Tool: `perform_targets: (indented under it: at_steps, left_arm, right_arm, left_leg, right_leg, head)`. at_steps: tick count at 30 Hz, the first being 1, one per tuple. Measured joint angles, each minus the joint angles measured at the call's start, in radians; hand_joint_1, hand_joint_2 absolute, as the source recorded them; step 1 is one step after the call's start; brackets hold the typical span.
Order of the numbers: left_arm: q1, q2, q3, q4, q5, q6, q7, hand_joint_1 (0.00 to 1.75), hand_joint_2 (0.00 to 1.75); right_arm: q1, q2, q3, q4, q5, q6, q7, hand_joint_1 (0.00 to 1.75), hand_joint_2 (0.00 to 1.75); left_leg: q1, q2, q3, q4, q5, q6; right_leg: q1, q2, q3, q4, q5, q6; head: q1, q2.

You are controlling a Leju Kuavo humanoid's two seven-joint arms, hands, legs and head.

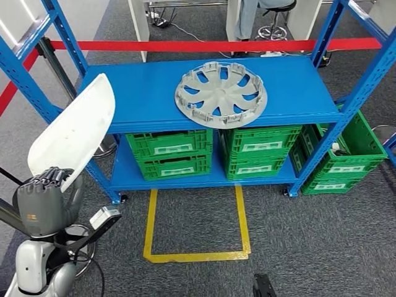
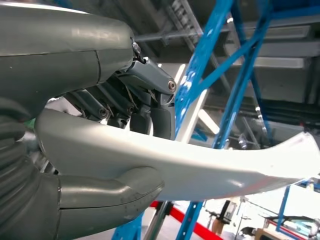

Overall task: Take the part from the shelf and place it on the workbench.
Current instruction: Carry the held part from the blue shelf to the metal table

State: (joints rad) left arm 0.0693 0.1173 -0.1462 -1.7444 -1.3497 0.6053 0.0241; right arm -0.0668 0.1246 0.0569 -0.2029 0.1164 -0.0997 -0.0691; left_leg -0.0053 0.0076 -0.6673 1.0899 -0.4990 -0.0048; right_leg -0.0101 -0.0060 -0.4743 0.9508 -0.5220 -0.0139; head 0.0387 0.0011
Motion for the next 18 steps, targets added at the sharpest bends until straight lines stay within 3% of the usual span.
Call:
perform_targets:
  at_steps: [2, 3, 4, 5, 6, 7, 9, 10, 12, 13, 14, 17, 18]
  left_arm:
    - [0.004, 0.001, 0.005, 0.0, 0.002, -0.003, -0.001, 1.69, 1.75]
    - [0.007, 0.0, 0.007, -0.001, 0.003, -0.003, -0.002, 1.69, 1.75]
    - [0.009, 0.0, 0.008, -0.001, 0.004, -0.003, -0.002, 1.69, 1.75]
    - [0.011, 0.001, 0.01, -0.002, 0.004, -0.003, -0.003, 1.69, 1.75]
    - [0.012, 0.001, 0.011, -0.003, 0.005, -0.003, -0.003, 1.69, 1.75]
    - [0.012, 0.001, 0.012, -0.005, 0.005, -0.003, -0.003, 1.69, 1.75]
    - [0.012, 0.001, 0.014, -0.01, 0.005, -0.003, -0.004, 1.69, 1.75]
    - [0.012, 0.001, 0.016, -0.012, 0.005, -0.003, -0.004, 1.69, 1.75]
    - [0.013, 0.0, 0.018, -0.013, 0.005, -0.003, -0.004, 1.69, 1.75]
    - [0.013, 0.0, 0.019, -0.013, 0.005, -0.003, -0.004, 1.69, 1.75]
    - [0.013, -0.001, 0.02, -0.014, 0.005, -0.003, -0.004, 1.69, 1.75]
    - [0.014, -0.002, 0.02, -0.015, 0.005, -0.004, -0.004, 1.69, 1.75]
    - [0.014, -0.002, 0.02, -0.015, 0.005, -0.004, -0.004, 1.69, 1.75]
  right_arm:
    - [0.0, 0.001, 0.0, 0.0, 0.006, -0.005, -0.001, 0.0, 0.0]
    - [0.0, 0.001, 0.0, 0.0, 0.009, -0.007, -0.002, 0.0, 0.0]
    - [0.0, 0.001, 0.0, 0.0, 0.01, -0.007, -0.002, 0.0, 0.0]
    - [0.0, 0.001, 0.0, 0.0, 0.011, -0.008, -0.002, 0.0, 0.0]
    - [0.0, 0.002, 0.0, 0.0, 0.012, -0.008, -0.002, 0.0, 0.0]
    - [0.0, 0.002, 0.0, 0.0, 0.012, -0.008, -0.002, 0.0, 0.0]
    - [0.0, 0.004, 0.0, 0.0, 0.012, -0.007, -0.003, 0.0, 0.0]
    - [-0.001, 0.004, 0.0, 0.0, 0.012, -0.007, -0.004, 0.0, 0.0]
    - [0.0, 0.005, 0.0, 0.0, 0.012, -0.007, -0.005, 0.0, 0.0]
    - [0.002, 0.005, 0.0, 0.0, 0.012, -0.007, -0.004, 0.0, 0.0]
    - [0.002, 0.005, 0.0, 0.0, 0.012, -0.007, -0.004, 0.0, 0.0]
    - [0.002, 0.005, 0.0, 0.0, 0.012, -0.007, -0.004, 0.0, 0.0]
    - [0.002, 0.005, 0.0, 0.0, 0.012, -0.007, -0.004, 0.0, 0.0]
  left_leg:
    - [0.006, -0.001, -0.023, 0.132, -0.086, -0.01]
    - [0.008, -0.001, -0.023, 0.18, -0.096, -0.013]
    - [0.01, -0.001, -0.011, 0.194, -0.081, -0.015]
    - [0.012, -0.001, 0.017, 0.176, -0.054, -0.015]
    - [0.014, -0.001, 0.06, 0.124, -0.026, -0.015]
    - [0.014, -0.003, 0.109, 0.054, -0.016, -0.012]
    - [0.012, -0.006, 0.186, -0.072, -0.027, -0.003]
    - [0.009, -0.007, 0.2, -0.102, -0.038, 0.002]
    - [0.007, -0.006, 0.194, -0.117, -0.029, 0.015]
    - [0.008, -0.003, 0.186, -0.12, -0.021, 0.023]
    - [0.009, -0.001, 0.178, -0.123, -0.01, 0.031]
    - [0.007, 0.003, 0.14, -0.121, 0.019, 0.044]
    - [0.005, 0.004, 0.126, -0.118, 0.028, 0.044]
  right_leg:
    - [0.001, -0.001, -0.033, 0.009, 0.02, -0.003]
    - [0.001, -0.001, -0.051, 0.015, 0.029, -0.003]
    - [0.001, -0.001, -0.068, 0.022, 0.036, -0.002]
    - [0.001, -0.001, -0.085, 0.03, 0.043, 0.0]
    - [0.001, -0.001, -0.101, 0.038, 0.05, 0.003]
    - [0.001, 0.0, -0.114, 0.044, 0.056, 0.007]
    - [0.003, 0.001, -0.132, 0.052, 0.071, 0.019]
    - [0.002, 0.001, -0.138, 0.052, 0.08, 0.026]
    - [0.0, 0.002, -0.147, 0.05, 0.091, 0.041]
    - [-0.001, 0.003, -0.155, 0.058, 0.077, 0.047]
    - [-0.001, 0.004, -0.167, 0.084, 0.045, 0.052]
    - [-0.002, 0.004, -0.219, 0.267, -0.087, 0.06]
    - [-0.002, 0.004, -0.227, 0.322, -0.103, 0.061]
  head:
    - [-0.003, 0.0]
    - [-0.003, 0.0]
    - [-0.004, 0.0]
    - [-0.004, 0.0]
    - [-0.004, 0.0]
    - [-0.004, 0.0]
    - [-0.003, 0.0]
    - [-0.003, 0.0]
    - [-0.003, 0.0]
    - [-0.002, 0.0]
    - [0.0, 0.0]
    - [0.004, 0.0]
    - [0.004, 0.0]
